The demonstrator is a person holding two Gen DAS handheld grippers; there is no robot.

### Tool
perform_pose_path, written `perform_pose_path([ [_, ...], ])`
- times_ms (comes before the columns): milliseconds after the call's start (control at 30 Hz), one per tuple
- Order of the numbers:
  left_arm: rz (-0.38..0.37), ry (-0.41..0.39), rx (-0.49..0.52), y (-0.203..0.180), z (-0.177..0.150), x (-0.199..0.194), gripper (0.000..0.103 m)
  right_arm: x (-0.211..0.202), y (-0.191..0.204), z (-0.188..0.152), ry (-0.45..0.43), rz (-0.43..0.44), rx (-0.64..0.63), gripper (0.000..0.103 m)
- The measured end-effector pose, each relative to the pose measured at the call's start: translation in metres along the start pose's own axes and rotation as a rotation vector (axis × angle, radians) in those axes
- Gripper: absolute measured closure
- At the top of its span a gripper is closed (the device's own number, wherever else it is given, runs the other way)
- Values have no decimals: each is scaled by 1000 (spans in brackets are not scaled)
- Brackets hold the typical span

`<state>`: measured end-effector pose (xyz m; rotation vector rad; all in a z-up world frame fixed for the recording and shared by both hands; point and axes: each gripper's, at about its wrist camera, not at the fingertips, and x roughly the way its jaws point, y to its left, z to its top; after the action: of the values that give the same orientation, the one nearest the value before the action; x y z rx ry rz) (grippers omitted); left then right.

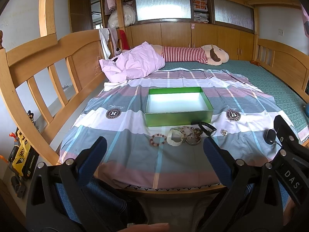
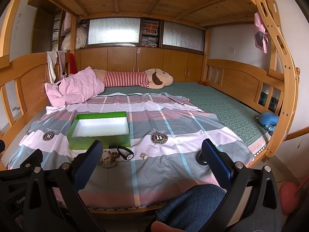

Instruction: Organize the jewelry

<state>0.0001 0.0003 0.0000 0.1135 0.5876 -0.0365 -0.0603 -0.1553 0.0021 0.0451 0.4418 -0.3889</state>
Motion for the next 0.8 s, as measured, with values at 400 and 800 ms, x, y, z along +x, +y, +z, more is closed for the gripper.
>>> perform_pose_path([
  [400, -1, 4, 0, 0, 0, 0, 4, 2, 3, -3, 3, 1, -3, 3],
  [800, -3, 7, -1, 7, -13, 4, 4, 2, 3, -1, 6, 2, -8, 3],
])
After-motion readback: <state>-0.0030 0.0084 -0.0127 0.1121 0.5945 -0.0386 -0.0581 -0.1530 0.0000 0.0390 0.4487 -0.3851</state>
